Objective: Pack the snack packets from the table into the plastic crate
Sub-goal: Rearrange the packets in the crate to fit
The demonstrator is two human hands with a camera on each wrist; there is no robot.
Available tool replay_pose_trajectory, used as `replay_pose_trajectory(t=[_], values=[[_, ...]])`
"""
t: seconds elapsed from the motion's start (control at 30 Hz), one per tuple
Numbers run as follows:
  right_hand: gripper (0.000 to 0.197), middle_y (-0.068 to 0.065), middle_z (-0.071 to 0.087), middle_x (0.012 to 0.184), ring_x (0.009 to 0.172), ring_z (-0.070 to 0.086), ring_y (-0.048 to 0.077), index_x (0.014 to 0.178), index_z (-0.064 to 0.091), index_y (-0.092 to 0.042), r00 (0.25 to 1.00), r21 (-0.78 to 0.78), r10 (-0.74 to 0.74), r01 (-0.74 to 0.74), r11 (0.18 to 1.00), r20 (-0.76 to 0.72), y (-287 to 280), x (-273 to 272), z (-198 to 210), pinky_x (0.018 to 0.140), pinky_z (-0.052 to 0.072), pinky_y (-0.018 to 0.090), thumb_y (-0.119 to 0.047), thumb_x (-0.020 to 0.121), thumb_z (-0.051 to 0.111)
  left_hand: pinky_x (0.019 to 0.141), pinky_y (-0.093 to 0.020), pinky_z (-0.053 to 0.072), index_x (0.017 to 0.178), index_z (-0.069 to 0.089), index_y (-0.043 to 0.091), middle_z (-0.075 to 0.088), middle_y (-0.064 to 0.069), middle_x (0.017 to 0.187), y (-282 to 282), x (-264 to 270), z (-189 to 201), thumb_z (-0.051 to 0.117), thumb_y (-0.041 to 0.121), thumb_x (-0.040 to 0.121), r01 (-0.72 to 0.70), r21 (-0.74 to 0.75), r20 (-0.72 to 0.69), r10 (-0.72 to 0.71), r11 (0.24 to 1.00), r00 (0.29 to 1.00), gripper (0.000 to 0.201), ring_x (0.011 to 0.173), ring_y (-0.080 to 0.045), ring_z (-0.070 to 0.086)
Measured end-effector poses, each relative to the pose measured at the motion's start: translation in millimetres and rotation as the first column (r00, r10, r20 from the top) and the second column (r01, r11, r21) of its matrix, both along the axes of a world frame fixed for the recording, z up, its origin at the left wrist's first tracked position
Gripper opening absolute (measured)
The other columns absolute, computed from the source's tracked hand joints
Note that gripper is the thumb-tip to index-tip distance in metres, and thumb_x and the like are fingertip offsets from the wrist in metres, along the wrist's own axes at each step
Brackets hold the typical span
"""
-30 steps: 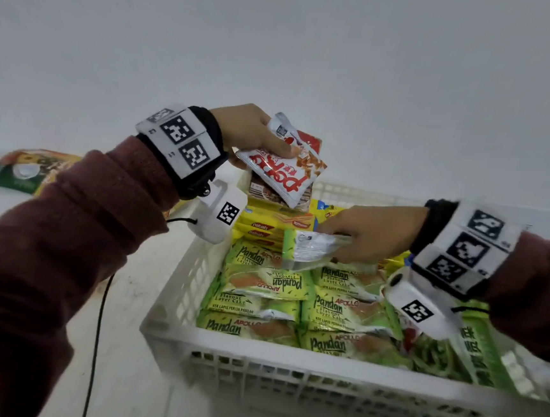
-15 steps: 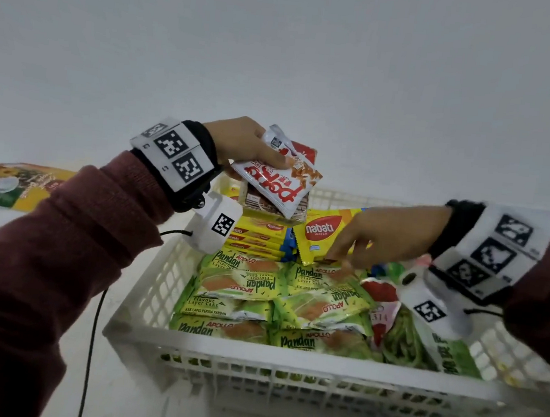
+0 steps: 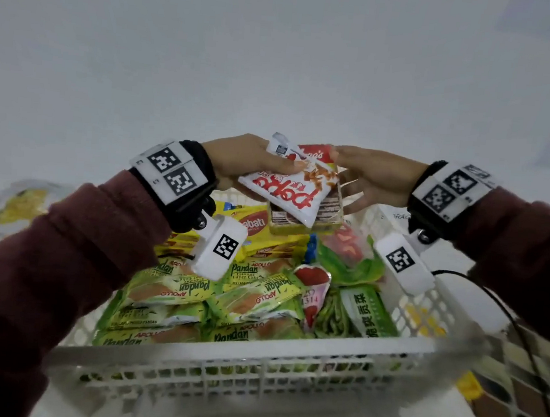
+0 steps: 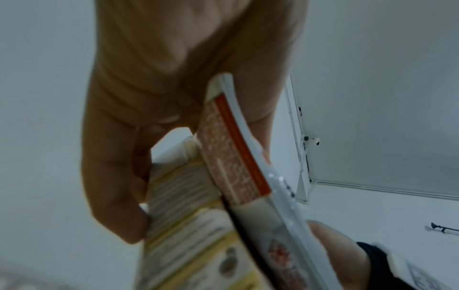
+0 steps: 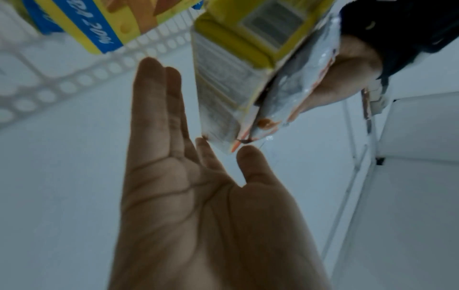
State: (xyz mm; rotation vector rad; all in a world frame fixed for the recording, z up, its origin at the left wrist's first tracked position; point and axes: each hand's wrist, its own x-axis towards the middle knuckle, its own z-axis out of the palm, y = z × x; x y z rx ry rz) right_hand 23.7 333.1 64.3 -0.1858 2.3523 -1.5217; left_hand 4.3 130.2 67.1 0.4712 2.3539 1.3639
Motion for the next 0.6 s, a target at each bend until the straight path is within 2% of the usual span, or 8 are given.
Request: replay_pose_trajectory(t=[0.1,0.17,0.2,0.27,0.37,0.43,0.5,0.6], values=[[0.014,0.003,0.061,0.094,0.08,0.058,0.017,0.107,0.054,-0.021,0.999,0.02,-0.019,0.02,1.0,-0.026,6.6,1.4,-0.2,0.064,0.057,0.029,-0.022,0.095,0.047,0.071,-0.024,0.055,0.09,0.064,0.01,0.071,-0.004,0.085,16.6,2.9,-10.6,0.063,0.025,0.082,0.076,0.015,0.056,-0.076,0.997,0.995,0.016,0.073,-0.016,0.065],[0.015,0.003,0.061,0.089,0.075,0.058,0.016,0.109,0.052,-0.016,0.999,0.073,-0.043,0.046,0.996,-0.03,12.5,1.1,-0.3,0.061,0.057,0.028,-0.016,0.094,0.049,0.069,-0.022,0.055,0.087,0.064,0.009,0.072,-0.001,0.077,18.9,3.8,-13.3,0.062,0.02,0.084,0.084,-0.005,0.066,-0.083,0.996,0.994,0.012,0.066,-0.013,0.067],[0.017,0.005,0.061,0.089,0.074,0.058,0.017,0.111,0.049,-0.013,0.998,0.118,-0.058,0.061,0.991,-0.028,16.3,1.6,-0.3,0.059,0.057,0.027,-0.015,0.094,0.05,0.073,-0.024,0.055,0.087,0.064,0.008,0.072,-0.003,0.079,17.1,3.2,-12.8,0.064,0.022,0.082,0.079,-0.036,0.059,-0.076,0.996,0.995,0.015,0.069,-0.015,0.067],[0.018,0.007,0.06,0.087,0.073,0.058,0.018,0.111,0.046,-0.011,0.997,0.234,-0.071,0.066,0.97,0.013,22.6,4.4,-1.9,0.055,0.055,0.026,-0.015,0.094,0.05,0.086,-0.035,0.052,0.09,0.066,0.003,0.071,-0.011,0.088,9.1,0.1,-10.9,0.073,0.032,0.071,0.048,-0.123,0.02,-0.046,0.991,0.999,0.035,0.079,-0.025,0.064],[0.02,0.005,0.059,0.09,0.074,0.057,0.017,0.114,0.043,-0.015,0.993,0.48,-0.032,-0.025,0.877,0.11,26.0,9.3,-9.2,0.06,0.05,0.024,-0.021,0.096,0.048,0.098,-0.045,0.044,0.103,0.063,-0.007,0.068,-0.022,0.103,-0.8,-7.6,-13.5,0.079,0.04,0.061,-0.045,-0.109,-0.022,0.043,0.993,0.999,0.066,0.089,-0.032,0.063],[0.026,0.008,0.058,0.102,0.08,0.054,0.019,0.12,0.041,-0.016,0.992,0.64,0.024,-0.097,0.762,0.122,25.0,7.0,-14.3,0.059,0.046,0.021,-0.025,0.096,0.046,0.096,-0.046,0.045,0.104,0.063,-0.007,0.066,-0.025,0.104,-3.3,-11.7,-17.4,0.075,0.032,0.073,-0.111,-0.028,-0.022,0.111,0.993,0.994,0.052,0.088,-0.034,0.062],[0.035,0.013,0.056,0.112,0.084,0.052,0.022,0.128,0.04,-0.011,0.991,0.745,0.091,-0.137,0.653,0.102,22.8,-0.5,-16.7,0.056,0.044,0.02,-0.027,0.097,0.044,0.084,-0.041,0.048,0.094,0.063,0.0,0.064,-0.022,0.095,-3.8,-14.5,-20.7,0.067,0.022,0.082,-0.135,0.015,-0.019,0.136,0.991,0.991,0.026,0.078,-0.029,0.06],[0.038,0.015,0.058,0.109,0.082,0.054,0.025,0.129,0.042,-0.005,0.997,0.789,0.076,-0.072,0.61,0.033,20.2,-16.5,-12.6,0.057,0.046,0.023,-0.026,0.097,0.044,0.071,-0.032,0.048,0.084,0.063,0.007,0.066,-0.013,0.083,-3.4,-15.0,-23.6,0.063,0.017,0.085,-0.145,0.022,0.003,0.145,0.989,0.989,0.01,0.067,-0.025,0.06]])
